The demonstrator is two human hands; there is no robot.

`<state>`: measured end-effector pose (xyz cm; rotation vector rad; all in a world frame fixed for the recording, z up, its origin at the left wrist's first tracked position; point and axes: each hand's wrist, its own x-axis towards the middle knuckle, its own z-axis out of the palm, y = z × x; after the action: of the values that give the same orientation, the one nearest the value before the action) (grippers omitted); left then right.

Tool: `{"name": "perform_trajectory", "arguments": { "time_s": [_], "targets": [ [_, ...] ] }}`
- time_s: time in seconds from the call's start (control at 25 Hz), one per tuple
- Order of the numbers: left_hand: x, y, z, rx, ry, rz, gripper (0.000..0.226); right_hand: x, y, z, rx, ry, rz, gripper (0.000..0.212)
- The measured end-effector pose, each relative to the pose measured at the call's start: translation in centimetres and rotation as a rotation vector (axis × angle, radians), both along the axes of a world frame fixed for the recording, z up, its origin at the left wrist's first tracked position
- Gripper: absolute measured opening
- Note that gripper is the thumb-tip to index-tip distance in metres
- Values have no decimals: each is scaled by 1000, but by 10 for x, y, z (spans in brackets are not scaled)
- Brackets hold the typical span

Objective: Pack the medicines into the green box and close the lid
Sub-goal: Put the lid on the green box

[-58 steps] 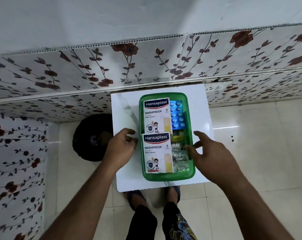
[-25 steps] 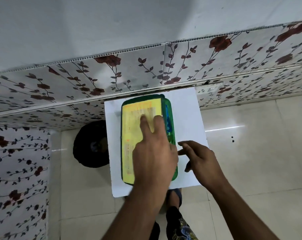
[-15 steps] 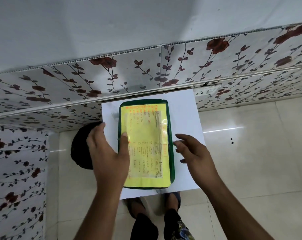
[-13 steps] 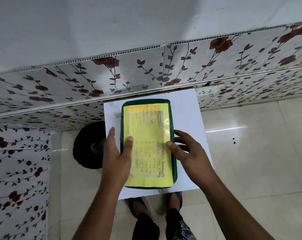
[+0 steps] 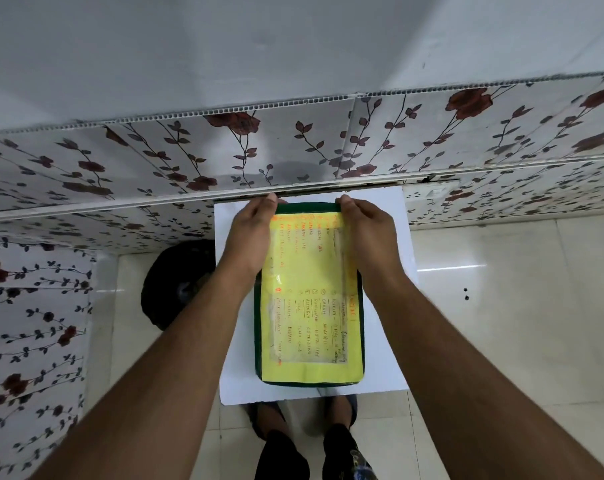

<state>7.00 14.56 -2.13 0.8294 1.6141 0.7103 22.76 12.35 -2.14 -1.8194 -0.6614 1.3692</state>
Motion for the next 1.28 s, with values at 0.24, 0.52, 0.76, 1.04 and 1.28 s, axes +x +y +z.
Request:
{"name": "perform_trajectory", "arguments": {
  "time_s": [0.24,0.52,0.76,1.04,1.28],
  "targets": [
    [1,-4,-12,51,-48,21,47,-7,4,-4,-15,-4,-147,29],
    [6,0,-7,65,37,-2,49,-10,10,2,-43,-23,-196,26],
    [5,2,-14,67,67,-5,37,-11,11,0,-49,-84,-179,25],
    [-19,-24,18,40,97,-52,29,24,-27,9,-7,-59,146,45],
    [-47,-142,24,-396,33,-436,57,32,-136,16,-235,41,596,75]
  ]
}}
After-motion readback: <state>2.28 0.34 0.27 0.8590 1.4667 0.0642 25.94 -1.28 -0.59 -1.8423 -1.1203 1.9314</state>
